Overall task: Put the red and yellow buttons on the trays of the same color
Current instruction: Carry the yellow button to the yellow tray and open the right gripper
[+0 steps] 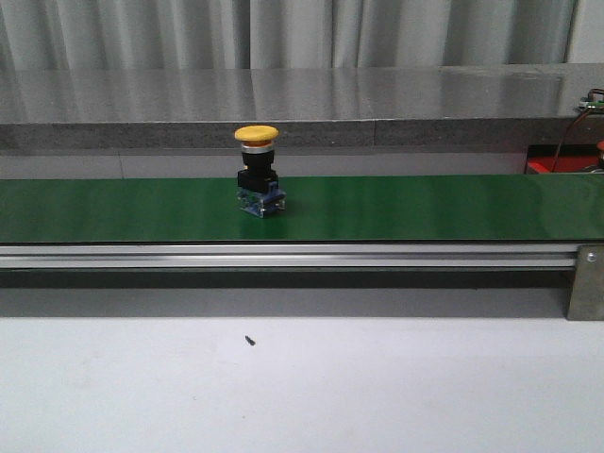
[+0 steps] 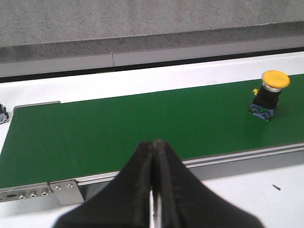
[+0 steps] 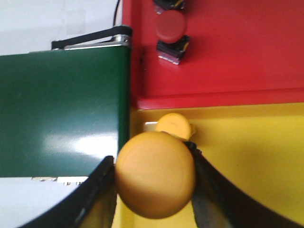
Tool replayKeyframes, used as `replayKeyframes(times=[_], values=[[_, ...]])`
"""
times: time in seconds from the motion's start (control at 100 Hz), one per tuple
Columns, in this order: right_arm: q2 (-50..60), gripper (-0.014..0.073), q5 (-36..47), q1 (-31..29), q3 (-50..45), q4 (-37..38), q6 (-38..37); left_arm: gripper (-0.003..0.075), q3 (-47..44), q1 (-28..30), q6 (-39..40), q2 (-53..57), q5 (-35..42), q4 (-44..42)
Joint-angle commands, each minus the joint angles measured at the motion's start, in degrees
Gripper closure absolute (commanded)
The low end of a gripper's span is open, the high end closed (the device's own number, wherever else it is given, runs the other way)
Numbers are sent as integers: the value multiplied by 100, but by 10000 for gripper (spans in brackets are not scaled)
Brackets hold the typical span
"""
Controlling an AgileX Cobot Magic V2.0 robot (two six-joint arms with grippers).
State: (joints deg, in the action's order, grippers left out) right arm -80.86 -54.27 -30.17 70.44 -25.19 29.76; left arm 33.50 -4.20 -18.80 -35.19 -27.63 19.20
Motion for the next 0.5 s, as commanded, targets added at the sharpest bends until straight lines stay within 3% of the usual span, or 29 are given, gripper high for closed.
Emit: replayKeyframes(times=[0.0,0.49], values=[[158,377,469,-230,127,-386,168,740,148,-37,2,-9,455,99],[-1443,377,931,-379,127,-420,292,740,148,-37,2,-9,455,99]])
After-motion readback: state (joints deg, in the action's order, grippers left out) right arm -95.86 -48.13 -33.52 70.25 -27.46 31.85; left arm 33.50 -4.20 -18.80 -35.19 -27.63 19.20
